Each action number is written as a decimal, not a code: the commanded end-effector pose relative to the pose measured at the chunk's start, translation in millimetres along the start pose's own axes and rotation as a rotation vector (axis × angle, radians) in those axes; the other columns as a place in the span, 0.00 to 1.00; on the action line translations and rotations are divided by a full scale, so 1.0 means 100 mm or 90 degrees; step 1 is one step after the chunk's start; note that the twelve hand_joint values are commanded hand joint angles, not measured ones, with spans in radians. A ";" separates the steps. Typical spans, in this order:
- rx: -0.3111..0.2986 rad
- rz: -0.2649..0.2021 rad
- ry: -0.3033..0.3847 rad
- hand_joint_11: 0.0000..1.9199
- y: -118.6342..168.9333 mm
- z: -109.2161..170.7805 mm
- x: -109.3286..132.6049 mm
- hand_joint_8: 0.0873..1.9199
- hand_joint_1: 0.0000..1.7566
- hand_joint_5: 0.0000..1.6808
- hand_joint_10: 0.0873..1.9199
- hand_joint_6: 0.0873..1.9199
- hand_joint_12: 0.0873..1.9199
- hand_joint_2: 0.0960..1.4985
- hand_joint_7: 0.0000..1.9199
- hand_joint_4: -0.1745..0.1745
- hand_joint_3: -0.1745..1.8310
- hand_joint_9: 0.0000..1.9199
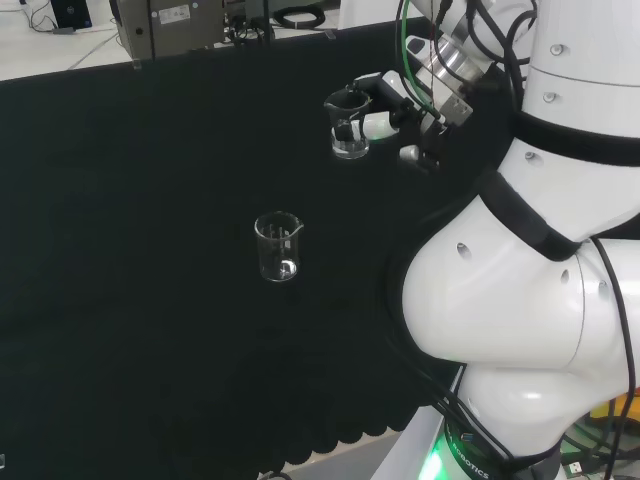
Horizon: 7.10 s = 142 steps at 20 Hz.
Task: Pour the water from the handheld beaker into the one on the table.
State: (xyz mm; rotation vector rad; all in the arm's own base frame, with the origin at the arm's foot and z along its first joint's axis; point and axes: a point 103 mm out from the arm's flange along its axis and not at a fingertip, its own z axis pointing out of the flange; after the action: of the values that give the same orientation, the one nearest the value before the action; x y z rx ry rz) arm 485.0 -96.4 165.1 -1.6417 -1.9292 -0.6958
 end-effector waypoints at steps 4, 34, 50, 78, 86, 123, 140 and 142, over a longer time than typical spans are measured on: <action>0.044 0.007 -0.074 0.66 -0.48 -0.07 0.39 0.25 0.81 0.78 0.00 0.20 0.45 0.66 0.65 0.00 0.00 0.83; 0.313 -0.021 -0.463 0.67 -0.84 0.61 0.98 0.22 0.81 0.79 0.00 0.18 0.46 0.66 0.67 0.00 0.00 0.83; 0.353 -0.022 -0.580 0.67 -0.86 0.71 1.15 0.21 0.81 0.79 0.00 0.17 0.46 0.66 0.67 0.00 0.00 0.82; 0.398 -0.020 -0.743 0.67 -0.79 0.79 1.49 0.21 0.81 0.80 0.01 0.17 0.47 0.66 0.67 0.00 0.00 0.82; 0.408 -0.012 -0.757 0.67 -0.78 0.81 1.48 0.21 0.81 0.80 0.01 0.17 0.47 0.66 0.67 0.00 0.00 0.81; 0.419 -0.029 -0.869 0.65 -0.78 0.87 1.61 0.22 0.81 0.79 0.07 0.18 0.49 0.66 0.67 0.00 0.00 0.79; 0.432 -0.007 -0.931 0.65 -0.76 0.92 1.68 0.22 0.81 0.79 0.09 0.18 0.49 0.66 0.66 0.00 0.00 0.78; 0.431 -0.005 -0.940 0.65 -0.76 0.92 1.69 0.22 0.81 0.79 0.09 0.18 0.49 0.66 0.66 0.00 0.00 0.78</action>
State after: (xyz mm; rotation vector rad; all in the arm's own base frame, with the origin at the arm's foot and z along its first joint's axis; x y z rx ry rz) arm 382.1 76.0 206.4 -1.6933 -2.5095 1.4375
